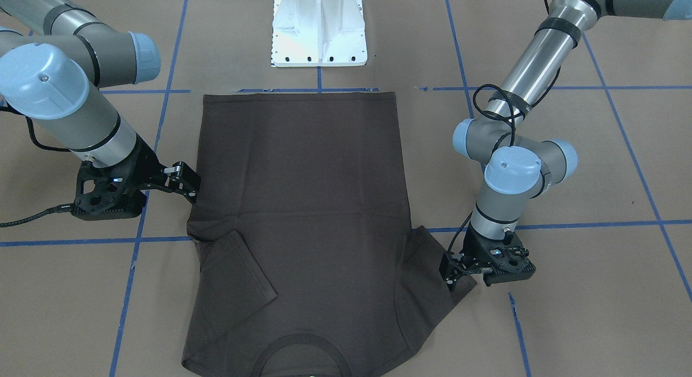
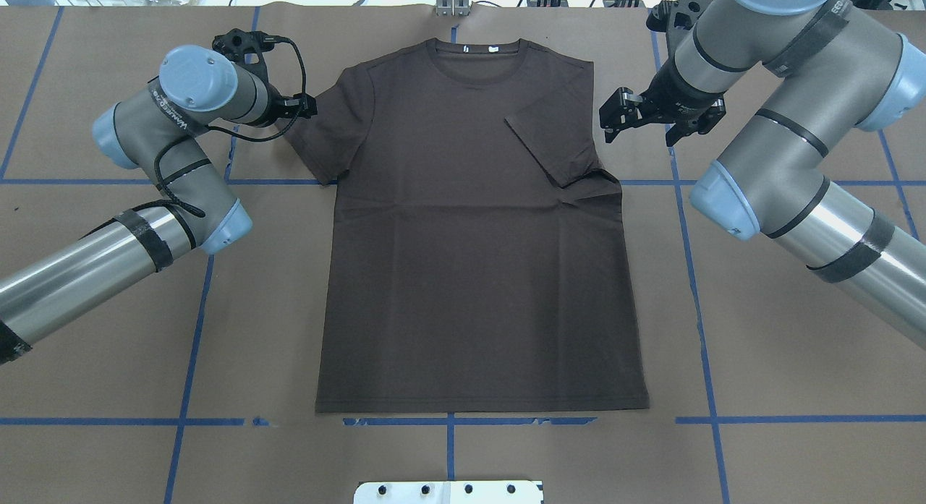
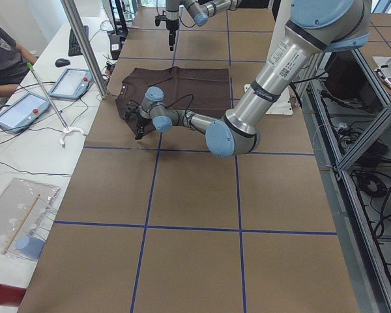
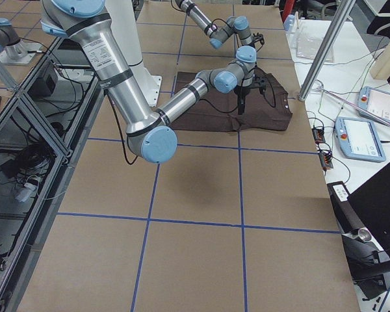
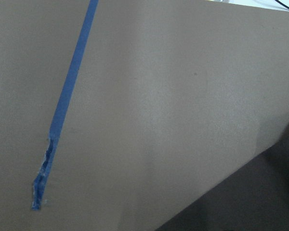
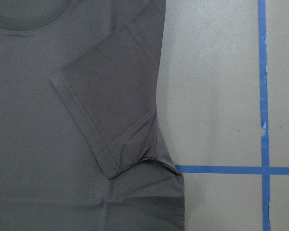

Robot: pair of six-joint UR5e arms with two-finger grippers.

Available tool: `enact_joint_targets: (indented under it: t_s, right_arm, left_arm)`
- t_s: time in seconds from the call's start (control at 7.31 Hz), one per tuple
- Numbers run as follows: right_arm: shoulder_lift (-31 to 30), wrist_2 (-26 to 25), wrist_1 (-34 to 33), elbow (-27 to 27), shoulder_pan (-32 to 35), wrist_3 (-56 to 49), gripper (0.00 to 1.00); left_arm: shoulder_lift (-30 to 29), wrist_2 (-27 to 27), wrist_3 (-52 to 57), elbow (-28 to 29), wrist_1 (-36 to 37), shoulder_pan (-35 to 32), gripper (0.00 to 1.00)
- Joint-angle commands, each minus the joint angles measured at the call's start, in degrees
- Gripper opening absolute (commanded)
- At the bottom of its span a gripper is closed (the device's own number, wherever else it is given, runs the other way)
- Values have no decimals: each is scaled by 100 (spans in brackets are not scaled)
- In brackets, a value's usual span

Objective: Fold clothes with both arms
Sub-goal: 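Raise the right gripper off the shirt while the left arm moves toward the other sleeve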

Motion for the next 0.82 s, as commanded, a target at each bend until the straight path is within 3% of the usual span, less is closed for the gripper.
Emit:
enact_joint_targets:
  t_s: [0.0,0.14,0.41,0.68]
  right_arm:
    - [0,8,1,-2,-1,9,100]
    - [0,8,1,-2,-1,9,100]
    - [9,-1,1,7,-1,9,100]
    - [9,-1,1,7,-1,9,100]
  left_arm:
    - [25,4,62,8,1,-3,84]
    - [16,-5,62,-1,1,-3,81]
    - [42,-5,62,-1,1,-3,61]
    - [51,-5,71,-18,1,-3,51]
